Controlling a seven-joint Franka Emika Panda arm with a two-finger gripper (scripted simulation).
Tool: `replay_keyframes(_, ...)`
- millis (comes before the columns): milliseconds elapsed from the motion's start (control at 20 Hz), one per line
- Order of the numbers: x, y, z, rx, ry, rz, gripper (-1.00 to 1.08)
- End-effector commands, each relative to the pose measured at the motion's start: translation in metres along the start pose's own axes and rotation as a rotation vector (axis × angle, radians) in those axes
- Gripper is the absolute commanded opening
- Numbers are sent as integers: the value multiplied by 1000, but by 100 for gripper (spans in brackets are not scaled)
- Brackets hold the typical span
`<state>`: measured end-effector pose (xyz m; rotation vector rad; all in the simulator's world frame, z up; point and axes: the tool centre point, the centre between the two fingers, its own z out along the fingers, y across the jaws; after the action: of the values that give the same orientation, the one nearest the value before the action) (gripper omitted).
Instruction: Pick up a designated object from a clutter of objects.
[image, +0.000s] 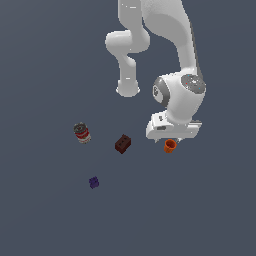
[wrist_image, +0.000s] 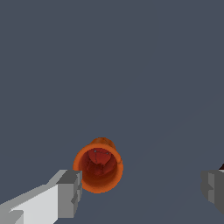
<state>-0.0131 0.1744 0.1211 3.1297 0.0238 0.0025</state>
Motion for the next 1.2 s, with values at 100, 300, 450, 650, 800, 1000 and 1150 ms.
replay_keyframes(100, -11, -24, 22, 8, 0, -12, 100)
replay_keyframes(300, -16, -34, 31, 11, -1, -17, 100)
replay_keyframes(450, -17, -34, 31, 11, -2, -19, 100)
replay_keyframes(650, -17, -34, 37, 11, -2, -19, 100)
replay_keyframes(800, -17, -35, 48, 11, -2, -19, 100)
replay_keyframes(1000, -18, -35, 68, 11, -2, -19, 100)
replay_keyframes(1150, -18, -36, 78, 12, -2, -19, 100)
